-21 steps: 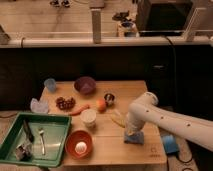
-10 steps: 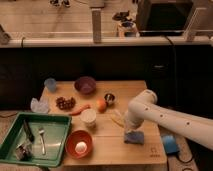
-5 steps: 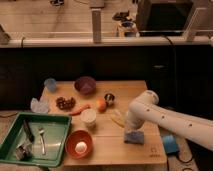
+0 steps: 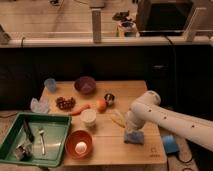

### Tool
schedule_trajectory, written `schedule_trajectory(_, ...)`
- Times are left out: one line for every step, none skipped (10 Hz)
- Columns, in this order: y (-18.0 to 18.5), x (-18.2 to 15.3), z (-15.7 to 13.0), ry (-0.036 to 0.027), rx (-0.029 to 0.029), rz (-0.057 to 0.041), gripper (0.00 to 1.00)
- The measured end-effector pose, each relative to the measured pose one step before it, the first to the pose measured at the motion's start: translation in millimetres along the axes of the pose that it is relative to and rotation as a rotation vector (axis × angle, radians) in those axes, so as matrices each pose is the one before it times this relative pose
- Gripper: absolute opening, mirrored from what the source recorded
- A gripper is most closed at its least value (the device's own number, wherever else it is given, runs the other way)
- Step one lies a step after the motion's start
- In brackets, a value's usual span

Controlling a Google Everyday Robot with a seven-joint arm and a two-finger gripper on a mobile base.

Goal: Place sponge in tray

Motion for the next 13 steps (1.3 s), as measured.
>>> schedule_trajectory(3.31,0.29,-0.84,-0.00046,0.00168,0.00403,0.24)
schedule_trajectory(0.55,1.95,-2.07,-0.00011,0.00303,0.00663,0.22)
schedule_trajectory(-1.71,4.08,-2.18,-0.00032,0.00412,0.00493,0.24)
schedule_trajectory(-0.40,-1.31,1.23,-0.00183,-0.00116,-0.00284,0.26)
schedule_trajectory(3.06,-0.86,-0.62,-0.00106,0.00125,-0.00029,0.24)
schedule_trajectory(7.92,0.88,-0.96,-0.00001,0.00165,0.00666,0.16)
schedule_trajectory(1.60,1.21,-0.79,0.00200,0.00329,0.00371,0.10)
schedule_trajectory(-0.58,-0.55,0.04,0.00011,0.00016,-0.00176,0.09)
schedule_trajectory(-0.46,-0.19,-0.66,0.00123,0.00014,-0.00148,0.08)
schedule_trajectory(2.64,0.10,0.55,0.00075,-0.00446,-0.00668,0.10)
schedule_trajectory(2.82,-0.02,0.40,0.00104,-0.00316,-0.00166,0.09)
schedule_trajectory(2.10,0.04,0.20,-0.00209,-0.00146,0.00254,0.09)
schedule_trajectory(0.22,0.68,0.15,0.00241,0.00089,-0.00151,0.10)
